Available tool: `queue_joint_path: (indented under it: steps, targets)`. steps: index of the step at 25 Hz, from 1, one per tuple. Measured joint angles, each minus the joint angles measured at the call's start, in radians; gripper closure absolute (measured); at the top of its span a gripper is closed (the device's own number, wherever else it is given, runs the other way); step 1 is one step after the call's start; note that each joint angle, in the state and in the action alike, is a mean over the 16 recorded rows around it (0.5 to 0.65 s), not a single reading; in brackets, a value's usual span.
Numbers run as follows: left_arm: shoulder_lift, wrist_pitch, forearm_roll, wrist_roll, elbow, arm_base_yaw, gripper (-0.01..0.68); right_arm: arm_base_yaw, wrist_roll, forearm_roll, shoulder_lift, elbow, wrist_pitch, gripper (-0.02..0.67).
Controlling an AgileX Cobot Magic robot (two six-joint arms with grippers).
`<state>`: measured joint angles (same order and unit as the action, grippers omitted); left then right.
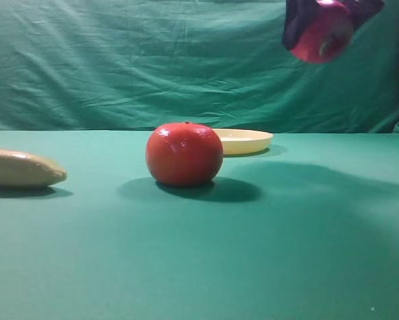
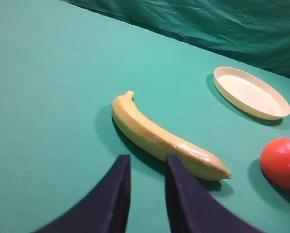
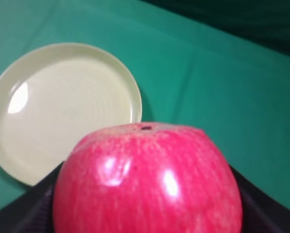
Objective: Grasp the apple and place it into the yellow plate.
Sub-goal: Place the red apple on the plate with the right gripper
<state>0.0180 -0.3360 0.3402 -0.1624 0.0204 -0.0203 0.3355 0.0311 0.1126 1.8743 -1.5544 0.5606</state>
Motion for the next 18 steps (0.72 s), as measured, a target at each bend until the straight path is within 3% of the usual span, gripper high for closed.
queue_joint_path:
  steps: [8,18]
  targets:
    - [0.000,0.000,0.000,0.000,0.000,0.000,0.516,0.060,-0.003,0.000,0.176,-0.142,-0.083,0.141]
    - [0.000,0.000,0.000,0.000,0.000,0.000,0.516,0.113,-0.003,0.000,0.311,-0.175,-0.187,0.126]
